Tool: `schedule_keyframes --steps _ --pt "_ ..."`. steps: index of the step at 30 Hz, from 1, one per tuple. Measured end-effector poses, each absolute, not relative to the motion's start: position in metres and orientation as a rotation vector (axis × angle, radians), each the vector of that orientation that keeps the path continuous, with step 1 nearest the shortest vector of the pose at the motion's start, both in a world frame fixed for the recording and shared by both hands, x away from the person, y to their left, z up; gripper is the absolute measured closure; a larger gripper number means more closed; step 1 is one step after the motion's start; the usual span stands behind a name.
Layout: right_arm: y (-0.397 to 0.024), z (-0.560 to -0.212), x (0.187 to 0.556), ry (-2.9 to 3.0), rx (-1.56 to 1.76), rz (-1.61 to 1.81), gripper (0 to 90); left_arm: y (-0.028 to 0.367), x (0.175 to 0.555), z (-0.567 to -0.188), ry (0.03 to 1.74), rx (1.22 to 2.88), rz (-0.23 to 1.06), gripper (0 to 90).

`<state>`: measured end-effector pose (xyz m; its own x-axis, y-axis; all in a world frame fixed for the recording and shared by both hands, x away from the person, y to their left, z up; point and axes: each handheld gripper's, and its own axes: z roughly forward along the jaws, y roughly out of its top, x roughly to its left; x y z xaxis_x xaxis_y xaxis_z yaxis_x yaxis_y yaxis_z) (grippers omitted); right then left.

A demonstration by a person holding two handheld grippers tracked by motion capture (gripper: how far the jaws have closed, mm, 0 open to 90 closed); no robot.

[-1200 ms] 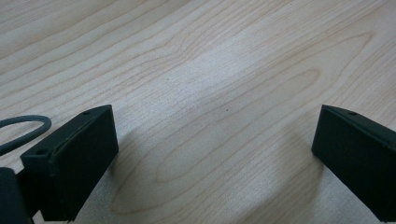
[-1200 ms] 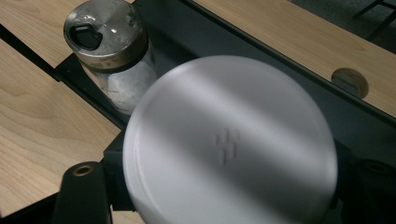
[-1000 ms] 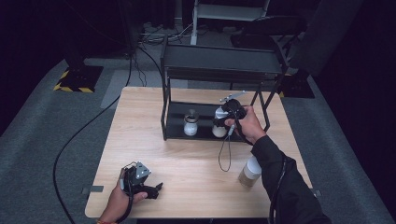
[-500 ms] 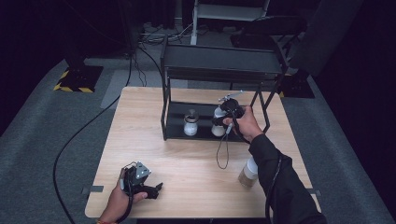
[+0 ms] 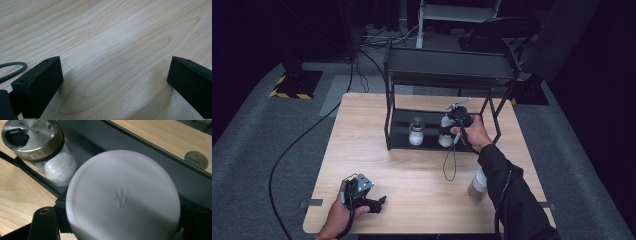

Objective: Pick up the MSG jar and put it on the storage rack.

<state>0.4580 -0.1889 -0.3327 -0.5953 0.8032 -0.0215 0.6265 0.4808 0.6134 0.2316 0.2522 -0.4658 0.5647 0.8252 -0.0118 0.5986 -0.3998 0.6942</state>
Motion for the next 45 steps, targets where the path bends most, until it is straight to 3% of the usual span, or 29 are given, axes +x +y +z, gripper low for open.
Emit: schedule_keyframes --steps 31,41,45 --pt "-0.1939 -0.3363 0.466 2.43 1.255 0.825 29.2 0.252 0.2314 -0.4658 1.135 2.139 0.445 0.3" --pt "-0.1974 -0.3367 0.467 2.438 1.25 0.831 25.2 0.2521 0.2315 -0.4658 1.135 2.139 0.444 0.3" --pt "-0.1944 -0.3371 0.4652 2.44 1.236 0.809 12.6 0.2521 0.2315 -0.4658 1.134 2.139 0.444 0.3"
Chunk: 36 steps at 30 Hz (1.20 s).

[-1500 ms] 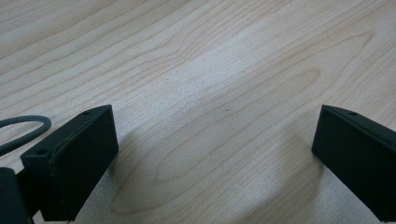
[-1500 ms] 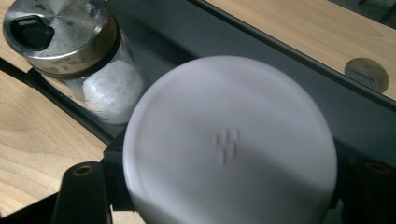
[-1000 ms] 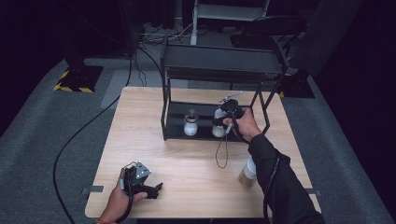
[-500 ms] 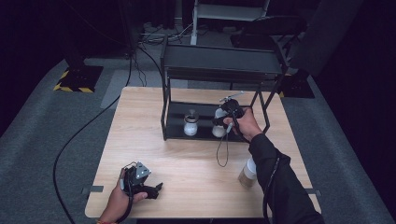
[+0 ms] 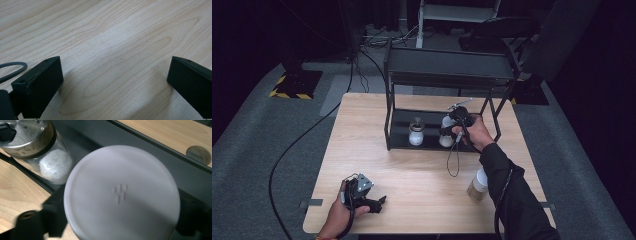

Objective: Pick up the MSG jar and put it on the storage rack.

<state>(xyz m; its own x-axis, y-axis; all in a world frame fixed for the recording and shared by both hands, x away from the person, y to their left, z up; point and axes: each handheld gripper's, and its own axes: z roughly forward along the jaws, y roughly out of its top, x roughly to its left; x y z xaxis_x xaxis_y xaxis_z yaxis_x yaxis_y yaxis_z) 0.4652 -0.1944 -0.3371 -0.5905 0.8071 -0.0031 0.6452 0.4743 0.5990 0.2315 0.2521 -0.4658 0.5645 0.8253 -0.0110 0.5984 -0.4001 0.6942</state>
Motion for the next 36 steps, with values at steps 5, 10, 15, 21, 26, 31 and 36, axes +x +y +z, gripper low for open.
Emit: schedule_keyframes --steps 5,10,15,21,26,31,36 --pt "-0.192 -0.338 0.464 2.437 1.229 0.794 7.9 0.252 0.231 -0.466 1.134 2.139 0.445 0.3" --pt "-0.188 -0.338 0.464 2.447 1.212 0.773 5.9 0.252 0.231 -0.466 1.135 2.138 0.444 0.3" --pt "-0.187 -0.34 0.464 2.449 1.203 0.76 5.3 0.252 0.231 -0.466 1.135 2.139 0.444 0.3" --pt "-0.189 -0.341 0.461 2.441 1.191 0.772 4.9 0.252 0.231 -0.466 1.135 2.138 0.444 0.3" --pt "-0.19 -0.342 0.459 2.431 1.18 0.78 4.7 0.252 0.231 -0.466 1.135 2.139 0.444 0.3" --pt "-0.19 -0.341 0.457 2.433 1.175 0.781 4.6 0.252 0.231 -0.466 1.135 2.139 0.444 0.3" --pt "-0.196 -0.337 0.452 2.419 1.158 0.806 4.7 0.252 0.231 -0.466 1.135 2.139 0.444 0.3"
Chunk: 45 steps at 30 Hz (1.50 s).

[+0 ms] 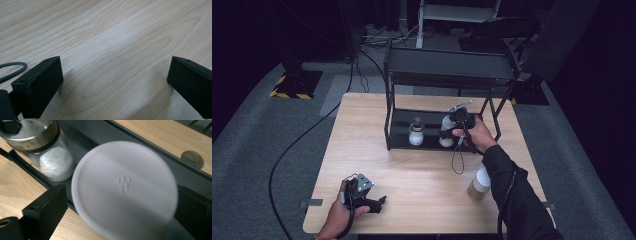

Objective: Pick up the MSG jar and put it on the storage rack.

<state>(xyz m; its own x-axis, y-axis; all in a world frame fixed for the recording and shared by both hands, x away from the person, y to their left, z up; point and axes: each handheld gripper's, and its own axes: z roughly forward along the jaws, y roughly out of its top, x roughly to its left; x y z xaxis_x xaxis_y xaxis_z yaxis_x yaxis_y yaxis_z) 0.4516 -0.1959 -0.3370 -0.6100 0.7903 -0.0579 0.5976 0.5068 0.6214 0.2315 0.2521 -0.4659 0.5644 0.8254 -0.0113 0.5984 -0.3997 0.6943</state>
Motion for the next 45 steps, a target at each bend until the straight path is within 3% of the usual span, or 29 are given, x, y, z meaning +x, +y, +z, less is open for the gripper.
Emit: schedule_keyframes --steps 20,45 --pt "-0.212 -0.317 0.42 2.362 1.062 0.848 4.4 0.252 0.232 -0.466 1.135 2.139 0.444 0.3" --pt "-0.261 -0.283 0.345 2.37 0.812 1.045 4.0 0.252 0.232 -0.466 1.135 2.139 0.444 0.3"
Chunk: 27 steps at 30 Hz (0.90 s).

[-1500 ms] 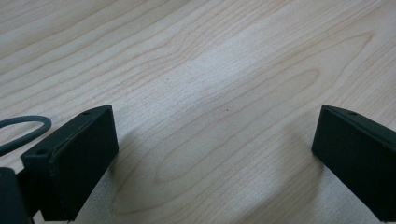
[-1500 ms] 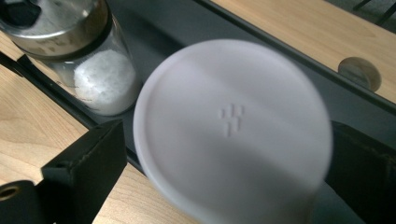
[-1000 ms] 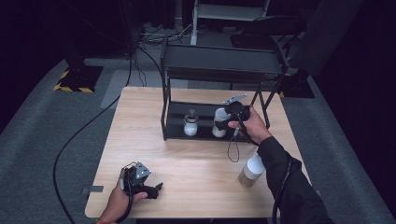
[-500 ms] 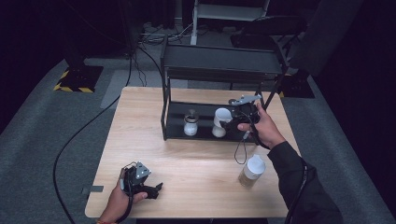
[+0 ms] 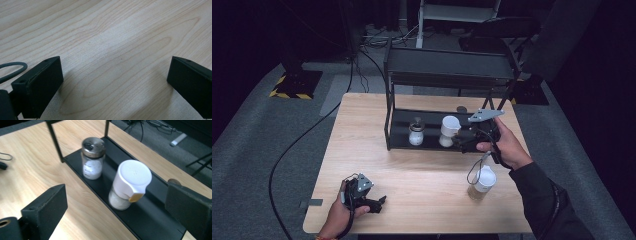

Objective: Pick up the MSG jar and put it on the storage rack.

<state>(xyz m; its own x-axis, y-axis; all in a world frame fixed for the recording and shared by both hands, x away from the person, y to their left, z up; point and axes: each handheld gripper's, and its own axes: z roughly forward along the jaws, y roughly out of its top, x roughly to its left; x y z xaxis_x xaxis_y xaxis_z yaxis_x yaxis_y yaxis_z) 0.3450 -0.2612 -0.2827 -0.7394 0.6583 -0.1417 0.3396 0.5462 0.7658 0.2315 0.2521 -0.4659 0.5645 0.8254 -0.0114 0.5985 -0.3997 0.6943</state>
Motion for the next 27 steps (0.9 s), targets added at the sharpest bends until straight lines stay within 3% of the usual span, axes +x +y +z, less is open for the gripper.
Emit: schedule_keyframes --steps 12,27 --pt "-0.279 -0.282 0.304 2.388 0.682 1.086 3.6 0.252 0.232 -0.466 1.135 2.139 0.444 0.3" --pt "-0.307 -0.312 0.248 2.31 0.594 0.996 3.4 0.252 0.232 -0.466 1.135 2.139 0.443 0.3"
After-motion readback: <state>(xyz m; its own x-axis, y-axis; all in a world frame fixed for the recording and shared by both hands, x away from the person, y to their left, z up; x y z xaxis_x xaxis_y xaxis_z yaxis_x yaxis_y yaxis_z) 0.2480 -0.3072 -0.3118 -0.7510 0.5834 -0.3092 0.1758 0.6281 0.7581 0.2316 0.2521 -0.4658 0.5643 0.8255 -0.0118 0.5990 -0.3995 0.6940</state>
